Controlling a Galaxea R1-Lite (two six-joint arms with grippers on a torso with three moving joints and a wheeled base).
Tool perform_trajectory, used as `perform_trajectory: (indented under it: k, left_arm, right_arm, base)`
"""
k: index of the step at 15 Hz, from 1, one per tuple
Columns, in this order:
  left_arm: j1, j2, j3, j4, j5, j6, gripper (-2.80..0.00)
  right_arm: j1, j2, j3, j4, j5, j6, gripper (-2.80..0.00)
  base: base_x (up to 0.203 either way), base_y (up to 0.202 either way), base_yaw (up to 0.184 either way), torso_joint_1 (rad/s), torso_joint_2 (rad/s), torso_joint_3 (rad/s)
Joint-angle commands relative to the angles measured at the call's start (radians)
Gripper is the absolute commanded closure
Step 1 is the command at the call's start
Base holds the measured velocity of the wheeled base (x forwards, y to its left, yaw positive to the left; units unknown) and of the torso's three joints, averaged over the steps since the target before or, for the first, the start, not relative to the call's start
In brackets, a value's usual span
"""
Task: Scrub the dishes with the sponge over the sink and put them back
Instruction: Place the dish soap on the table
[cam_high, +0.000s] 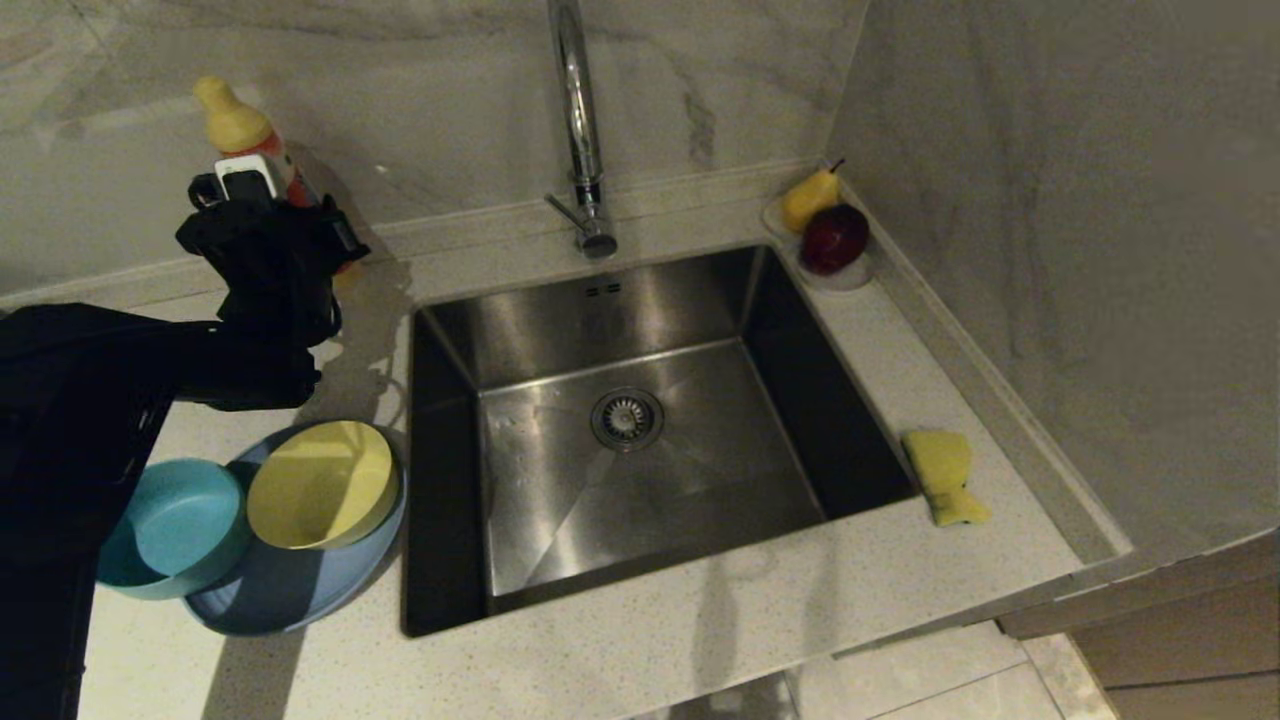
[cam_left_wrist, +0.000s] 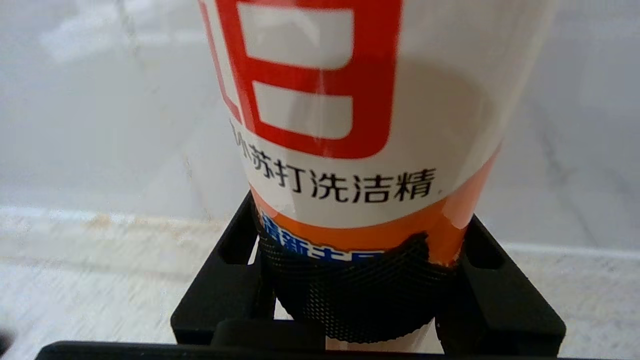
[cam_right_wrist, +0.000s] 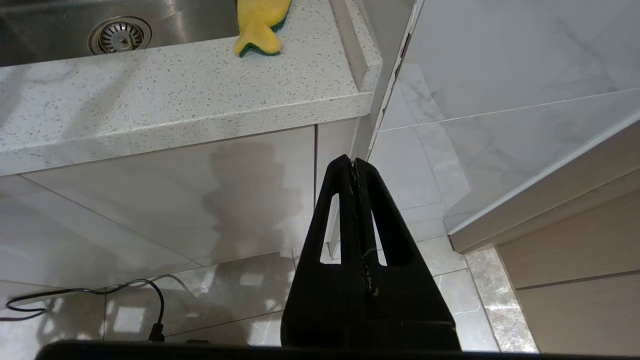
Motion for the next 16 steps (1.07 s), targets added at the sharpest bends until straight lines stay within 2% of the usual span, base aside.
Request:
perform_trajectory:
  k: [1,6,16]
  left_arm:
    - [0.003,0.038,-0.028,-0.037,-0.012,0.004,0.0]
    - [0.005,0.072,-0.027,-0.088,-0.009,0.003,0.0]
    - [0.02,0.066,-0.02,-0.077,-0.001,-0.008,0.0]
  right_arm:
    - [0.0,-0.002,0.0,0.0,0.0,0.0,0.0]
    - [0.0,-0.002,0.0,0.0,0.0,0.0,0.0]
    - [0.0,-0.002,0.0,0.0,0.0,0.0,0.0]
  base:
    - [0.0,0.0,0.0,0.0,0.0,0.0]
    - [0.0,0.0,0.0,0.0,0.0,0.0]
    - [0.0,0.0,0.0,0.0,0.0,0.0]
